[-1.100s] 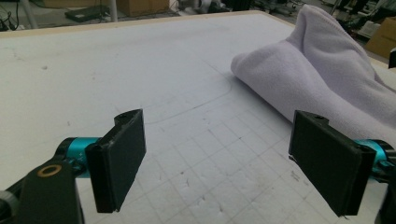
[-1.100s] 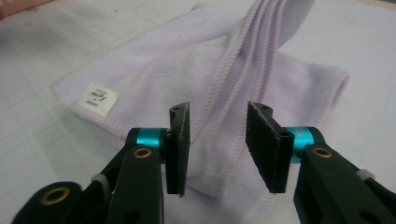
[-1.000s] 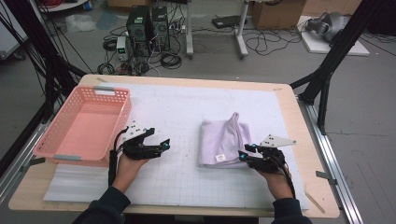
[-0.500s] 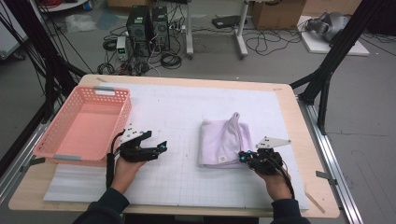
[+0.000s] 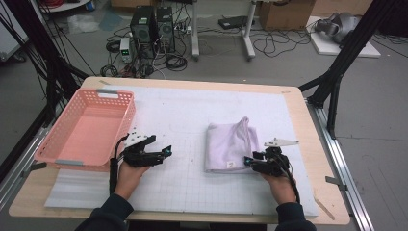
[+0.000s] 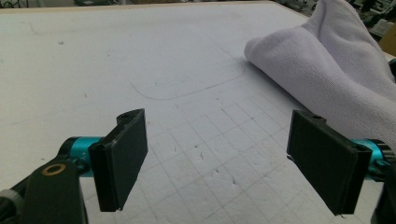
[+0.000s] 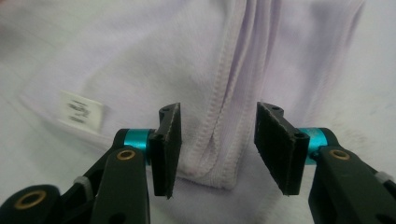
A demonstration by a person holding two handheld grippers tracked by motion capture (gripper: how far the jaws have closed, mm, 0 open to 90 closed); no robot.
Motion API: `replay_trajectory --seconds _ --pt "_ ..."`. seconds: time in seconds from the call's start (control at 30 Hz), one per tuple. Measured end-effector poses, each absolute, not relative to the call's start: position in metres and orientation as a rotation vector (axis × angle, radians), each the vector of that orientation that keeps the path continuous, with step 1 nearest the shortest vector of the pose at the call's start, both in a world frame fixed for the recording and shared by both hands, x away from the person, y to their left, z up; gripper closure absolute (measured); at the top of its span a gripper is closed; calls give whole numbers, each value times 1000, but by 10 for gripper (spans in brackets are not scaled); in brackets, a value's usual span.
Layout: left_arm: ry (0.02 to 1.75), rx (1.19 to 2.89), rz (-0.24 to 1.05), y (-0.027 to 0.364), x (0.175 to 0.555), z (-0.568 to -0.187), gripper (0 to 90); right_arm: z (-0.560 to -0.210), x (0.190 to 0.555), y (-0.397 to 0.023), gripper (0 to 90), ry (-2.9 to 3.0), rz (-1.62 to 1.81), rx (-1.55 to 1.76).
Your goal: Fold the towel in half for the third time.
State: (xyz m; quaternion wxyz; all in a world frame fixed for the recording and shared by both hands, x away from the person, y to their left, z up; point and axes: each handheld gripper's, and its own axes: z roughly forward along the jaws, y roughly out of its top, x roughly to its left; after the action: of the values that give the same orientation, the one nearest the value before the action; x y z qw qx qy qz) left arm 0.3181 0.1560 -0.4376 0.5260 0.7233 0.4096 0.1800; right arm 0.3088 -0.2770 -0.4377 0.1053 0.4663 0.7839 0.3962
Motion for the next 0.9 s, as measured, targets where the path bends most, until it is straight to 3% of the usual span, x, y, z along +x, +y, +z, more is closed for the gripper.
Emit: replay_trajectory --seconds 0.03,0.1,0.33,0.57,0.73,0.9 --pt "983 1730 431 156 318 -438 207 -438 309 -277 547 2310 1167 1374" --pt "984 1731 430 156 318 -438 207 -435 307 -277 750 2318 1183 1348" --pt "991 1730 431 158 319 -439 208 -418 290 -286 799 2277 1201 1314" --pt "997 1737 434 158 319 -439 209 -422 280 -307 732 2282 1082 1545" --pt "1006 1727 433 160 320 -440 209 -404 282 -311 528 2137 1150 1452" --pt "1006 1730 433 160 320 -440 209 -390 308 -295 519 2133 1212 1257"
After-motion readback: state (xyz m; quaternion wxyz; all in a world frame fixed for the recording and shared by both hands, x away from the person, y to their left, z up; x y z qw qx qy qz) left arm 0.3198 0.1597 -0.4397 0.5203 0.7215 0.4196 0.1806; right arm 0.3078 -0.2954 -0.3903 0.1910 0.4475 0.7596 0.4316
